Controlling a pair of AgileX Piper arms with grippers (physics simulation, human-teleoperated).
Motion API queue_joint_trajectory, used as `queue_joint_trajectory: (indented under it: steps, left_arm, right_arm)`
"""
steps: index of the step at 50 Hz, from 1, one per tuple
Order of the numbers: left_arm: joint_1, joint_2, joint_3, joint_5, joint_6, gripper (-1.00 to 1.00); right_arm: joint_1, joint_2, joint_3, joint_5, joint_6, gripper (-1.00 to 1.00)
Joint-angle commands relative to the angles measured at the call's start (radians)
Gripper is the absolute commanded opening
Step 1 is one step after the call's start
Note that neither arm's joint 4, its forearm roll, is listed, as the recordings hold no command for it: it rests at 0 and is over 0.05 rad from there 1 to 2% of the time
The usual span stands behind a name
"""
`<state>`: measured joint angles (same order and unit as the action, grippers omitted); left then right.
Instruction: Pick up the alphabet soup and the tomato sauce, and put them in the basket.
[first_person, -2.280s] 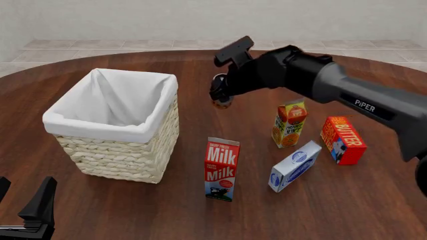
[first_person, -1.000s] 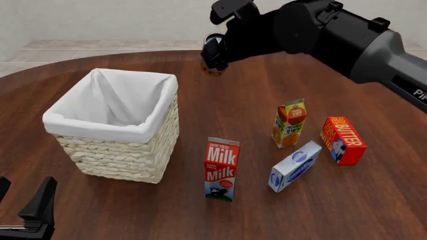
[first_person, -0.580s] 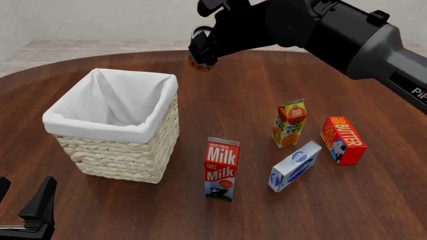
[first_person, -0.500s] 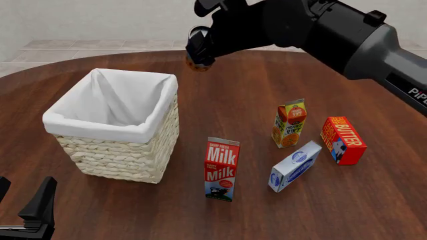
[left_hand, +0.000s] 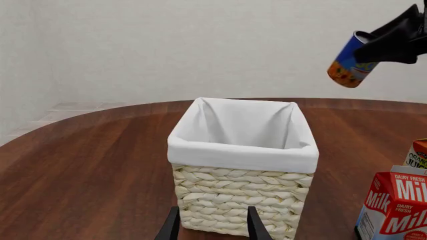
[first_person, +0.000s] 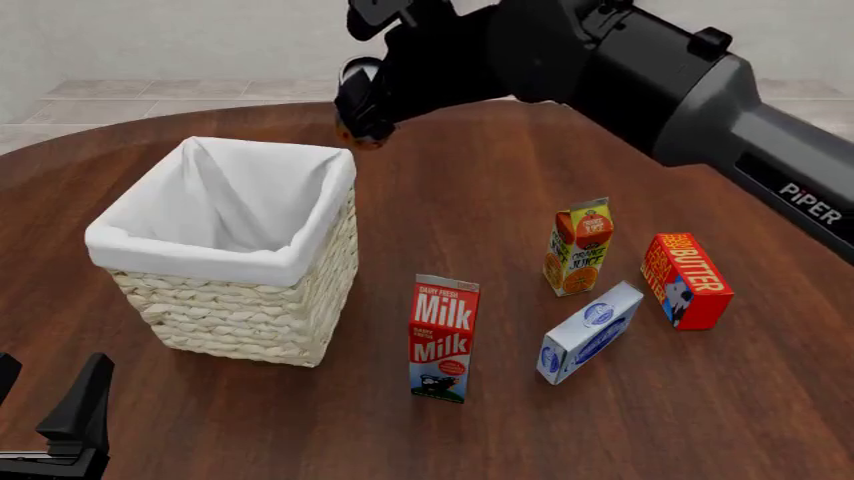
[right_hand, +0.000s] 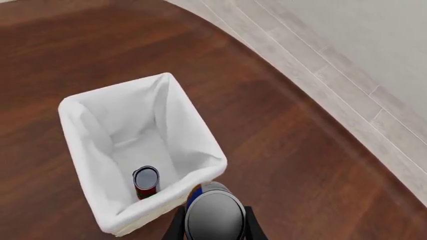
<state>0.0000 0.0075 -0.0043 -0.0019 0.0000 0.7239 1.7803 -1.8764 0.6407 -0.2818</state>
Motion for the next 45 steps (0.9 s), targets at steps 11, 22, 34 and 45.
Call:
queue_joint_trajectory:
  steps: [11, 22, 34, 45]
  left_arm:
    - [0.0, 0.0, 0.0, 0.0, 0.0, 1.0]
    - [0.0, 0.0, 0.0, 0.0, 0.0, 1.0]
    - [0.0, 0.0, 0.0, 0.0, 0.0, 1.0]
    - [0.0, 0.0, 0.0, 0.0, 0.0, 1.0]
  right_arm:
    - [0.055, 0.03, -0.052, -0.003, 0.028, -1.0]
    - [0.087, 0.062, -0.088, 0.003, 0.031, -1.0]
    - [0.112, 0.093, -0.123, 0.01, 0.034, -1.0]
    - [0.124, 0.117, -0.155, 0.019, 0.034, -1.0]
